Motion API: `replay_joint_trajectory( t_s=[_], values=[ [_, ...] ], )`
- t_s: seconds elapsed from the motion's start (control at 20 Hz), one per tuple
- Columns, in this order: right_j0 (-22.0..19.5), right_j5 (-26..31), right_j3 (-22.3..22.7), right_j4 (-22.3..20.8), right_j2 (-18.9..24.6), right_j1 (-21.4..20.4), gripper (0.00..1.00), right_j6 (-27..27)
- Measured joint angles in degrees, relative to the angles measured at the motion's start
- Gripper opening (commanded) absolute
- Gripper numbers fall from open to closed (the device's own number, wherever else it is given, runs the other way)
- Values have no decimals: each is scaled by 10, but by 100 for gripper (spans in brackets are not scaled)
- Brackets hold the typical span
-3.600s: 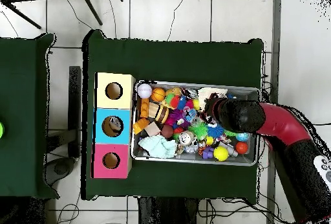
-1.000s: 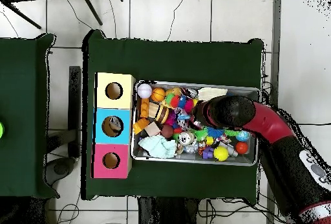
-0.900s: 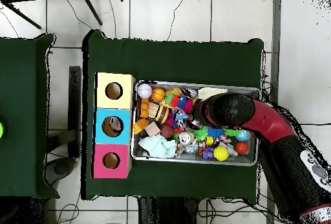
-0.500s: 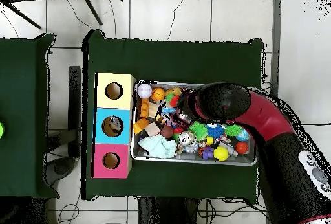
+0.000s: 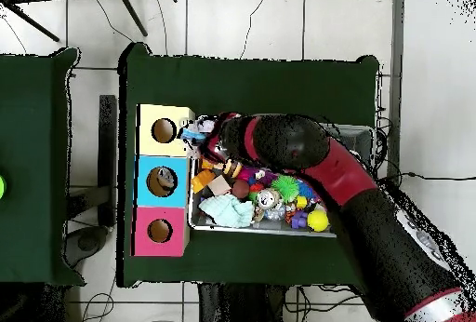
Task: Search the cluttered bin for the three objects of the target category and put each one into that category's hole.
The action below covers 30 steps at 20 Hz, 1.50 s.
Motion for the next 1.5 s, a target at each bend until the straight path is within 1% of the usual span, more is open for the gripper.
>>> replay_joint_trajectory(
  t_s=[0.2,0.25,0.3,0.5,0.8,1.1,1.5],
  values=[
    [-19,-71,29,4,48,31,0,0],
    [-26,-86,38,4,61,41,0,0],
    [-35,-107,49,4,79,60,0,0],
    [-51,-122,68,0,105,98,0,0],
    [-60,-121,85,-5,112,127,0,0],
    [-60,-121,103,-9,115,135,0,0],
    [-59,-122,104,-26,115,145,0,0]
  ],
)
